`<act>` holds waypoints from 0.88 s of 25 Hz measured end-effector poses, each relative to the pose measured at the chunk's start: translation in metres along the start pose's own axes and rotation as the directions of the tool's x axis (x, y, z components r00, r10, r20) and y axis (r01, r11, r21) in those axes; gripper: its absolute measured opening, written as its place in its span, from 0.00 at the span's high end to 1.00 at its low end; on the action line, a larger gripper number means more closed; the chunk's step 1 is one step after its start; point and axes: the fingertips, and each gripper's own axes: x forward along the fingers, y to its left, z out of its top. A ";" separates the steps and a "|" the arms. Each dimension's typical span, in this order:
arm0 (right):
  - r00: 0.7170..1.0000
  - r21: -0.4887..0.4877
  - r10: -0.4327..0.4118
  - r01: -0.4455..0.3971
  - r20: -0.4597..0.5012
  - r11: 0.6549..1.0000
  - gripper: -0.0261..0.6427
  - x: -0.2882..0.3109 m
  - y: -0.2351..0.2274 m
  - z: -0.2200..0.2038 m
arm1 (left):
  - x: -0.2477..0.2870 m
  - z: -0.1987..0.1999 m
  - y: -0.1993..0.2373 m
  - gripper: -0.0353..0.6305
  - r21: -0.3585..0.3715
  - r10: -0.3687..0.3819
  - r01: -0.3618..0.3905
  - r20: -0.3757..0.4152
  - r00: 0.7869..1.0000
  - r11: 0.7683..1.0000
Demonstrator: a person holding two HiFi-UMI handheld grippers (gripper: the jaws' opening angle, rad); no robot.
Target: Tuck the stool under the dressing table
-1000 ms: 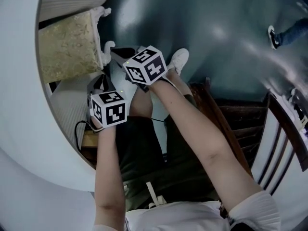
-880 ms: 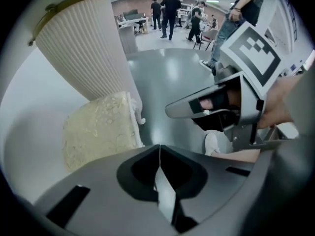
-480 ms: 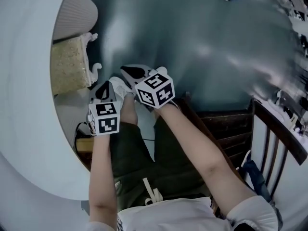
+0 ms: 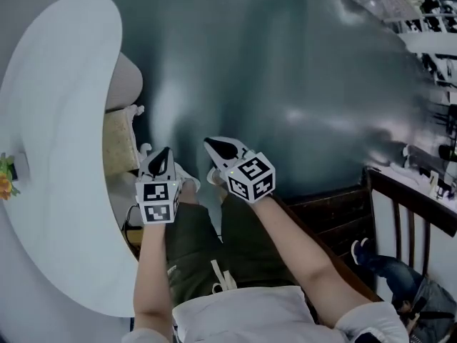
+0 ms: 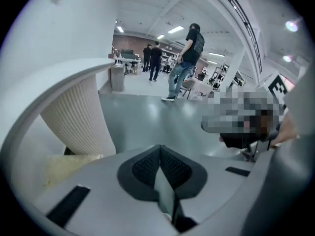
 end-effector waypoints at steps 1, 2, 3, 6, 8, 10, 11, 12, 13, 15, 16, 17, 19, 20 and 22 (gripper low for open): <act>1.000 0.000 -0.008 0.008 0.017 1.000 0.95 -0.014 0.003 0.011 | -0.010 0.013 -0.005 0.94 0.006 -0.005 0.005 0.013 1.000 1.000; 0.999 -0.005 -0.016 0.016 0.031 1.000 0.95 -0.027 0.007 0.021 | -0.019 0.025 -0.010 0.94 0.012 -0.015 0.015 0.023 1.000 1.000; 0.999 -0.014 -0.024 0.025 0.043 1.000 0.95 -0.039 0.011 0.031 | -0.028 0.035 -0.014 0.94 0.018 -0.031 0.031 0.031 0.999 0.999; 0.996 -0.044 -0.047 0.051 0.081 0.998 0.95 -0.062 0.026 0.057 | -0.053 0.062 -0.019 0.94 0.049 -0.084 0.081 0.065 0.994 0.996; 0.993 -0.058 -0.055 0.061 0.108 0.996 0.95 -0.076 0.037 0.076 | -0.070 0.081 -0.022 0.94 0.081 -0.105 0.098 0.095 0.990 0.992; 0.990 -0.073 -0.058 0.068 0.132 0.995 0.95 -0.099 0.047 0.097 | -0.088 0.103 -0.031 0.94 0.105 -0.120 0.108 0.117 0.986 0.989; 0.988 -0.079 -0.060 0.071 0.143 0.994 0.95 -0.112 0.053 0.107 | -0.098 0.115 -0.037 0.94 0.114 -0.127 0.112 0.128 0.984 0.987; 0.986 -0.084 -0.062 0.075 0.155 0.994 0.95 -0.124 0.059 0.117 | -0.108 0.127 -0.042 0.94 0.120 -0.134 0.117 0.140 0.981 0.986; 0.984 -0.088 -0.065 0.080 0.168 0.993 0.95 -0.135 0.065 0.126 | -0.118 0.137 -0.045 0.94 0.126 -0.140 0.121 0.153 0.978 0.985; 0.978 -0.091 -0.071 0.091 0.197 0.992 0.95 -0.150 0.077 0.141 | -0.138 0.155 -0.048 0.94 0.137 -0.152 0.128 0.184 0.971 0.982; 0.975 -0.092 -0.073 0.094 0.210 0.991 0.95 -0.156 0.083 0.147 | -0.147 0.163 -0.048 0.94 0.143 -0.157 0.130 0.199 0.967 0.981; 0.972 -0.095 -0.072 0.095 0.222 0.991 0.95 -0.162 0.090 0.154 | -0.157 0.170 -0.048 0.94 0.149 -0.161 0.131 0.212 0.964 0.980; 0.968 -0.112 -0.067 0.096 0.240 0.989 0.95 -0.174 0.105 0.169 | -0.178 0.186 -0.051 0.94 0.161 -0.169 0.133 0.236 0.957 0.978; 0.966 -0.125 -0.064 0.098 0.251 0.987 0.95 -0.181 0.113 0.178 | -0.188 0.194 -0.053 0.94 0.166 -0.173 0.134 0.249 0.953 0.977; 0.959 -0.151 -0.059 0.104 0.276 0.983 0.95 -0.195 0.126 0.198 | -0.206 0.213 -0.056 0.94 0.179 -0.180 0.133 0.279 0.943 0.975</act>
